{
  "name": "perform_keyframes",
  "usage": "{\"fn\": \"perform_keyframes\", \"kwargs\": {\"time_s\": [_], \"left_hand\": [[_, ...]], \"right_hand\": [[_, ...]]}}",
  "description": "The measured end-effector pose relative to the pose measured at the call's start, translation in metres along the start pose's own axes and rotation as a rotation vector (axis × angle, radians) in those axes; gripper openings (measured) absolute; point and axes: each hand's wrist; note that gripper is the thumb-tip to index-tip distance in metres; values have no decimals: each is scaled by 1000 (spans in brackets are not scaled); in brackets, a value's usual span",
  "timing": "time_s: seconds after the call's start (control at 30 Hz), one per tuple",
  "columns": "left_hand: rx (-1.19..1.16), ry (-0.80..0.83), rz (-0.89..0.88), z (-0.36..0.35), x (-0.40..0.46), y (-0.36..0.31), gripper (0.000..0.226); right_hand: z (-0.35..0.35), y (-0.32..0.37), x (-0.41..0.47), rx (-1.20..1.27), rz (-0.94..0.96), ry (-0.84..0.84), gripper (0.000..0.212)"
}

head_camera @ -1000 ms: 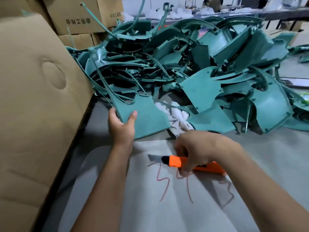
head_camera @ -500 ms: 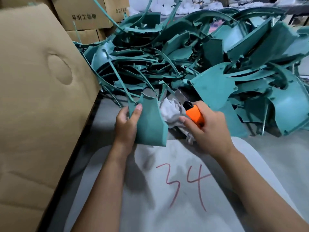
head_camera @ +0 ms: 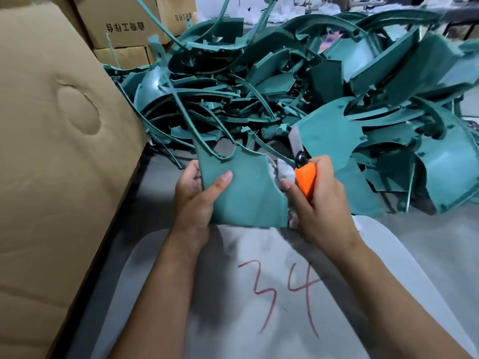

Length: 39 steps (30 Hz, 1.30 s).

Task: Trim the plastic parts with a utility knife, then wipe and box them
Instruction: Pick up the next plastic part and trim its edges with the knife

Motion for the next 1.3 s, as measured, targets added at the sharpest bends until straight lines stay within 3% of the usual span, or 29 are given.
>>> {"fn": "perform_keyframes", "kwargs": {"time_s": [0.07, 0.1, 0.17, 0.23, 0.33, 0.37, 0.43, 0.47, 0.53, 0.6, 0.67, 0.7, 0.77, 0.83, 0.93, 1.0, 1.17, 1.3], "left_hand": [[-81, -67, -72, 6, 2, -4, 38], [-116, -86, -102, 8, 3, -5, 35], [-158, -74, -124, 12, 4, -4, 29], [-183, -33, -153, 13, 4, -5, 33], [-91, 208, -238, 13, 4, -8, 33], [-46, 326, -232, 10, 2, -12, 20], [146, 437, -195, 4, -4, -15, 34], [237, 442, -182, 1, -6, -15, 32], [299, 392, -155, -8, -12, -17, 7], [236, 206, -34, -15, -10, -16, 37], [-56, 65, 157, -12, -9, -15, 42], [-135, 86, 245, -10, -9, -18, 42], [-45, 308, 358, -8, -13, -19, 61], [37, 484, 375, -15, -19, -15, 47], [48, 430, 313, -24, -22, -16, 13], [-23, 366, 336, -16, -16, -18, 10], [-295, 384, 455, 2, -10, -25, 13], [-409, 411, 469, 9, -9, -21, 8]], "right_hand": [[5, -3, 5, 82, -112, -25, 34], [7, -4, 8, 249, -235, 4, 35], [11, -1, 10, 745, -506, 179, 40], [12, 4, 9, 1049, -654, 365, 44], [8, 13, 8, 1185, -753, 480, 58], [6, 15, 7, 1213, -775, 490, 57], [2, 16, 5, 1234, -798, 465, 44], [1, 15, 5, 1223, -809, 421, 34], [-1, 11, 5, 1174, -839, 293, 18], [0, 9, 7, 1112, -836, 194, 19], [3, 11, 8, 1077, -777, 110, 17], [4, 12, 8, 1065, -741, 67, 15], [5, 13, 8, 1058, -676, -8, 13], [7, 11, 8, 1035, -601, -24, 17], [13, 6, 10, 791, -493, 22, 45], [18, -3, 11, 559, -386, 12, 57], [18, -18, 10, -9, 98, 53, 30], [14, -18, 9, -28, 213, 56, 28]]}}
Point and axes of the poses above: each hand's wrist, its own x-axis towards the middle knuckle, its own z-axis out of the back of the hand, y = z × x, and after that the axes turned 5 degrees about -z, right-handed
